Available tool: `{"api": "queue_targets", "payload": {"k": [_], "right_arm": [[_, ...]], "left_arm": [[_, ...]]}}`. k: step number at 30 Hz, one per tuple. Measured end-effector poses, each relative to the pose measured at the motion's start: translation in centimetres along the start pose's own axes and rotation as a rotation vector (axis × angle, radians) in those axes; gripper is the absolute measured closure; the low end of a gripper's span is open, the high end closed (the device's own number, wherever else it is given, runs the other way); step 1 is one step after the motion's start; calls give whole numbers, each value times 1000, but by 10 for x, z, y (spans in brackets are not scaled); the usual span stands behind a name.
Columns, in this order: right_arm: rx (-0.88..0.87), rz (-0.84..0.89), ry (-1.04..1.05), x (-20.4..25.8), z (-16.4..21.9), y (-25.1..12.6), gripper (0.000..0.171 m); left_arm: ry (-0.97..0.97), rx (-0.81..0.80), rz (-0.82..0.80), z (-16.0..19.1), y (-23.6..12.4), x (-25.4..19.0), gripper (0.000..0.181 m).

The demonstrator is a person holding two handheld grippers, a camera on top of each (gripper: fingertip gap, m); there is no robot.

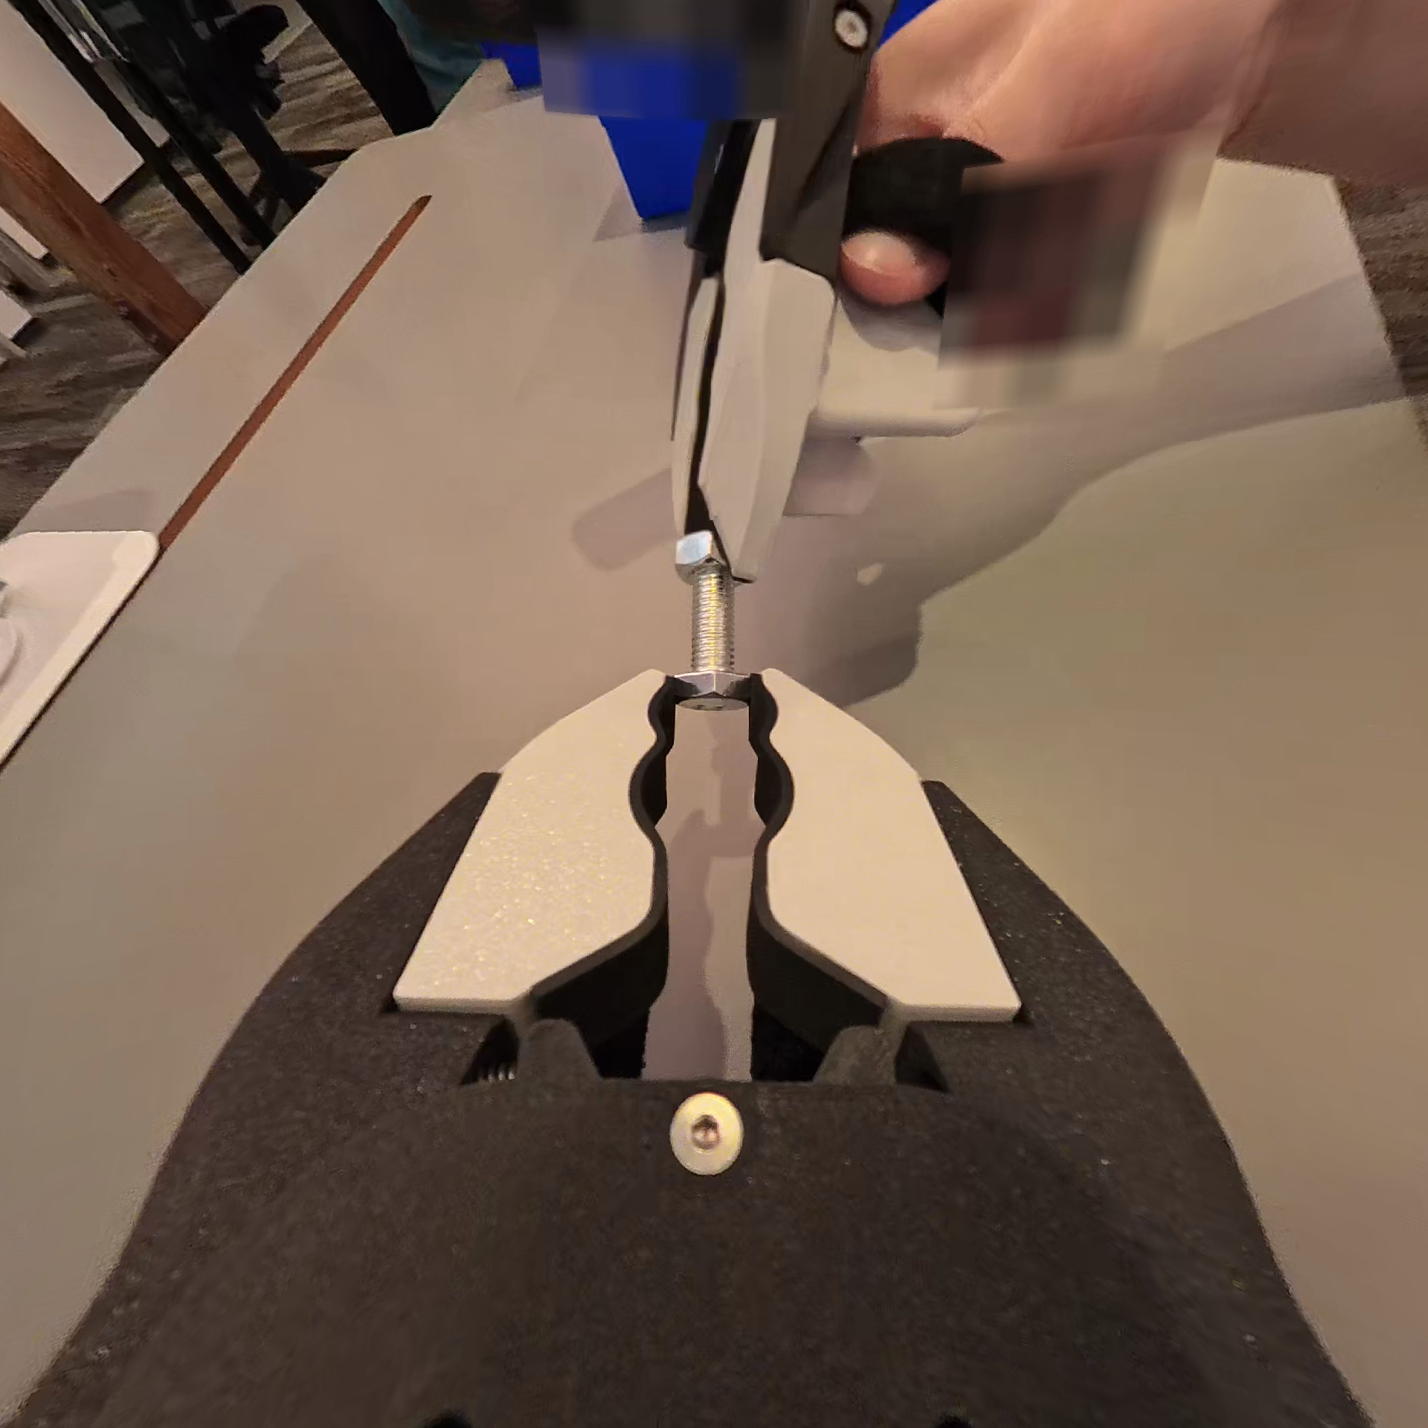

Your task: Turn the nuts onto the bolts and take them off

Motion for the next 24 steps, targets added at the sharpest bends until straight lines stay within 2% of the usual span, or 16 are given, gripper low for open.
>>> {"api": "queue_targets", "payload": {"k": [2,6,8,10,11,14,16,19,21,24], "right_arm": [[56,52,-208,4,1,-1,154],[115,276,-887,16,11,-2,154],[98,371,-979,16,14,0,154],[53,357,-927,14,17,2,152],[14,307,-845,14,17,2,143],[-110,155,-464,7,7,-8,130],[-132,105,-224,-1,4,-13,136],[-101,38,-16,-4,7,-9,135],[-103,-49,47,3,6,-4,133],[-115,-39,89,2,3,-3,151]], "left_arm": [[-18,-9,51,-1,-2,-3,163],[-56,-28,186,-3,-4,-13,163],[-42,-18,182,-1,-4,-12,163],[-22,-14,157,0,-3,-12,163],[-21,-14,133,-1,-2,-10,163],[14,-1,45,1,-1,-5,163],[27,-1,12,0,-1,-3,163],[49,-11,-26,-2,-2,-2,163],[56,-4,-37,-2,-2,-1,163],[57,-6,-34,-2,-2,-2,163]]}}
Point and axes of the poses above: each gripper's, where its closed fingertips meet, y out along the fingers, z out of its underside, x = y × z across the jaws, the point moved 5 cm from there along -y, back along the fingers, and after that the axes turned 9 degrees about x, right-handed, at the moved point
